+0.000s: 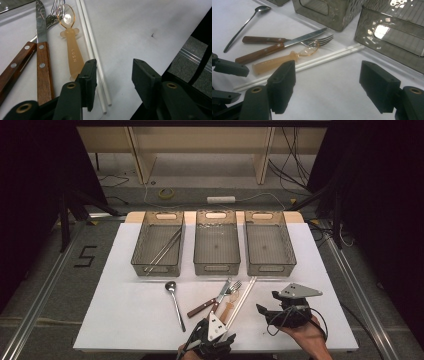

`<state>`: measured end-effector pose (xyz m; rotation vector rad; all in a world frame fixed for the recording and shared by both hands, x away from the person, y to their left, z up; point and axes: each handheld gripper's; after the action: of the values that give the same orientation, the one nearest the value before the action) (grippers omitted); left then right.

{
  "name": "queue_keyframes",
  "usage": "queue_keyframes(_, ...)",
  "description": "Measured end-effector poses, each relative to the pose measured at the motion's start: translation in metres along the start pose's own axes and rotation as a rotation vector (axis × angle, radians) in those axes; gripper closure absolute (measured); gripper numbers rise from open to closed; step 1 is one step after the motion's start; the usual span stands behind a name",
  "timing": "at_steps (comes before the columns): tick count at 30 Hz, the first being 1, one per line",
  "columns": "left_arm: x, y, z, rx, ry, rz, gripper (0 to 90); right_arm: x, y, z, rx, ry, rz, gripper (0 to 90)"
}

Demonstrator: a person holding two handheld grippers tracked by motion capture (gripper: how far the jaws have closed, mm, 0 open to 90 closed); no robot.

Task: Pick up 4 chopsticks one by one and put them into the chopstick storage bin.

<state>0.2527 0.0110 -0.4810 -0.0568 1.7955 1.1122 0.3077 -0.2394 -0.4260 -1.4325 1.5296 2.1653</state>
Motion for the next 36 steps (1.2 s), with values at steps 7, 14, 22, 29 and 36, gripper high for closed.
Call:
queue_keyframes(7,0.003,-0.002,-0.003,-0.015,0.023,-0.013,59.4,0.001,-0.001,0.001,0.0,0.002,0.006,30.3)
queue_keyframes(14,0.006,-0.004,-0.007,-0.037,0.015,-0.007,60.0,0.002,0.0,0.001,0.0,0.003,0.004,30.3)
queue_keyframes(22,0.008,-0.007,-0.01,-0.047,0.014,0.007,62.1,0.002,0.0,-0.001,0.0,0.003,0.002,30.3)
queue_keyframes(29,0.008,-0.009,-0.01,-0.056,0.024,0.019,62.4,0.003,0.0,-0.001,-0.002,0.003,0.002,30.3)
queue_keyframes(36,0.01,-0.011,-0.012,-0.066,0.029,0.033,62.8,0.003,0.001,-0.001,-0.001,-0.002,0.003,30.3)
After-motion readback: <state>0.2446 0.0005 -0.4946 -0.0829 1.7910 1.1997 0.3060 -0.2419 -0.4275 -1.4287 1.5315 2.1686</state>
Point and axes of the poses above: each handheld gripper's, and its own axes: y roughly backward along the jaws, x roughly out of its underside, z roughly to its left, and after that the axes turned 2 degrees about z, right-handed
